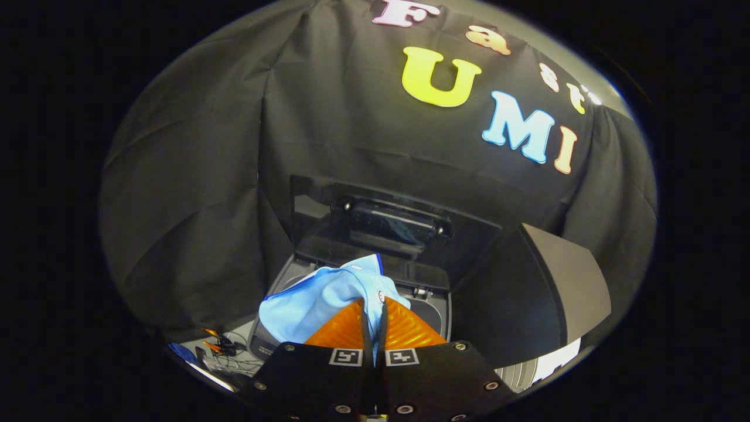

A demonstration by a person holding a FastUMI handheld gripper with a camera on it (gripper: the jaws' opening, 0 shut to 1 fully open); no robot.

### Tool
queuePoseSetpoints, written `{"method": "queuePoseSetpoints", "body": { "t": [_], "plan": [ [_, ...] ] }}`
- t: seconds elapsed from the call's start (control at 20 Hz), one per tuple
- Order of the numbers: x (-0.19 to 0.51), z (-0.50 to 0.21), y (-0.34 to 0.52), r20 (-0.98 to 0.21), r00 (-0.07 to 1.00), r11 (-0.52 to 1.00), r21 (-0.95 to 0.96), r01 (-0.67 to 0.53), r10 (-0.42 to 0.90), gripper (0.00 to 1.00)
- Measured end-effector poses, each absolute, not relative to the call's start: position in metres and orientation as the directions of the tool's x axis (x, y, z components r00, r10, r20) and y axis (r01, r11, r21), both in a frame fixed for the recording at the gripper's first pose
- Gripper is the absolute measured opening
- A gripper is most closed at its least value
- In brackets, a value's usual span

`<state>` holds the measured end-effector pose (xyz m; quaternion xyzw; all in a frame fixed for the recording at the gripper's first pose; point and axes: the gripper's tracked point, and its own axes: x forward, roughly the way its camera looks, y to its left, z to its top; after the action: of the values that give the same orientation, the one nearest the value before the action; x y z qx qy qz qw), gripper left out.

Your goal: Put the clothes into the washing machine and then close the washing machine lid.

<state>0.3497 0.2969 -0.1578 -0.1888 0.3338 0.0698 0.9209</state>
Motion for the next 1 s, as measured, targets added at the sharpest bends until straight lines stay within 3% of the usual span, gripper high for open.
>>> {"method": "queuePoseSetpoints", "body": {
  "t": [0.7,1.0],
  "plan": [
    [0.370,-0.300,0.264,-0.816,0.577,0.944,-0.212,-0.253,-0.029,0.00],
    [0.361,-0.343,0.256,-0.876,0.481,0.930,-0.197,-0.310,-0.025,0.00]
  ]
}}
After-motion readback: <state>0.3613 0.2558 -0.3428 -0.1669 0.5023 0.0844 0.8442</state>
